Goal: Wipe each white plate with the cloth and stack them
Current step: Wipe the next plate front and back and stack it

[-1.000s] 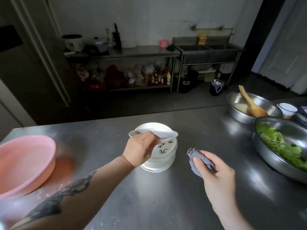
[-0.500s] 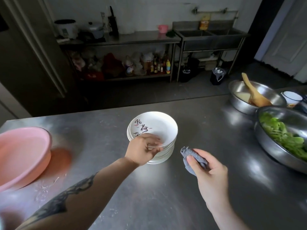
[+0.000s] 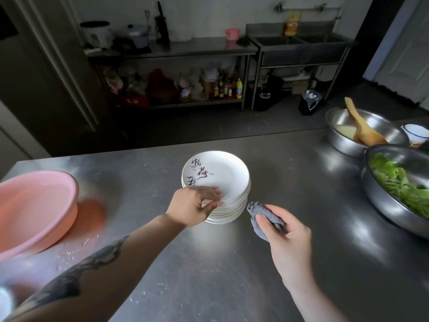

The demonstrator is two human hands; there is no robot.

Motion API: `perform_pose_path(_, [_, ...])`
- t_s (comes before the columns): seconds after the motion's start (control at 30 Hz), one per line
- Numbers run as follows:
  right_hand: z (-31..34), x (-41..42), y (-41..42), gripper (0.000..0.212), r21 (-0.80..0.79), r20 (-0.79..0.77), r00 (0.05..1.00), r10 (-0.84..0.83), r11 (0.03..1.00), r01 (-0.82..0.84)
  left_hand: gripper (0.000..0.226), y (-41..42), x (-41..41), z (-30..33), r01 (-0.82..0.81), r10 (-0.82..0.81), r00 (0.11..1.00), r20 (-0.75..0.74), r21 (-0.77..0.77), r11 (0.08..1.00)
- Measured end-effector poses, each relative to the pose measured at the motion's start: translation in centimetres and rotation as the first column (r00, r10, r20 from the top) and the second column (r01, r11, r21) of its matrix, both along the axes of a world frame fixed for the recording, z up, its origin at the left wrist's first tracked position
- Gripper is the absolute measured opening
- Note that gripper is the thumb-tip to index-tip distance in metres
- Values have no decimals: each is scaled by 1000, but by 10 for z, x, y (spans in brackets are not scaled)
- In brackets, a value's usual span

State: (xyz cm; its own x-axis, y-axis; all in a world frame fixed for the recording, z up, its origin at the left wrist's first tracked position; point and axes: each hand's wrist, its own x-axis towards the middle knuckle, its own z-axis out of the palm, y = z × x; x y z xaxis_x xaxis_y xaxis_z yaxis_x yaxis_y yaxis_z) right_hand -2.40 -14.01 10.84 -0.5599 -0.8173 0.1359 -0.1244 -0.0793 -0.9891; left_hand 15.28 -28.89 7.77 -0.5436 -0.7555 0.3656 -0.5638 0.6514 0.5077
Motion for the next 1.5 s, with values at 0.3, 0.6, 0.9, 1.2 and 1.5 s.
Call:
perform_pose_path(0.3, [15, 9, 0, 19, -33, -69, 996, 50, 998, -52, 25, 12, 3, 15, -87, 84, 996, 24, 166, 982])
perform_pose_path(0.6, [-4, 64, 20, 28, 118, -618, 709, 340, 932, -343, 28, 165, 123, -13, -544, 639, 763, -97, 440, 715])
perform_pose_path(0.9, [-22, 196, 34, 28, 182, -570, 531, 627, 727, -662, 30, 304, 241, -25, -815, 930, 362, -63, 463, 348])
perform_pose_path(1.2, [-40, 309, 38, 29, 193, -571, 508, 645, 707, -681, 21, 293, 364, -36, -875, 981, 183, -66, 444, 193])
perform_pose_path(1.5, [-48, 420, 44, 28, 271, -508, 561, 653, 740, -616, 20, 239, 490, -72, -842, 960, 211, 186, 533, 82])
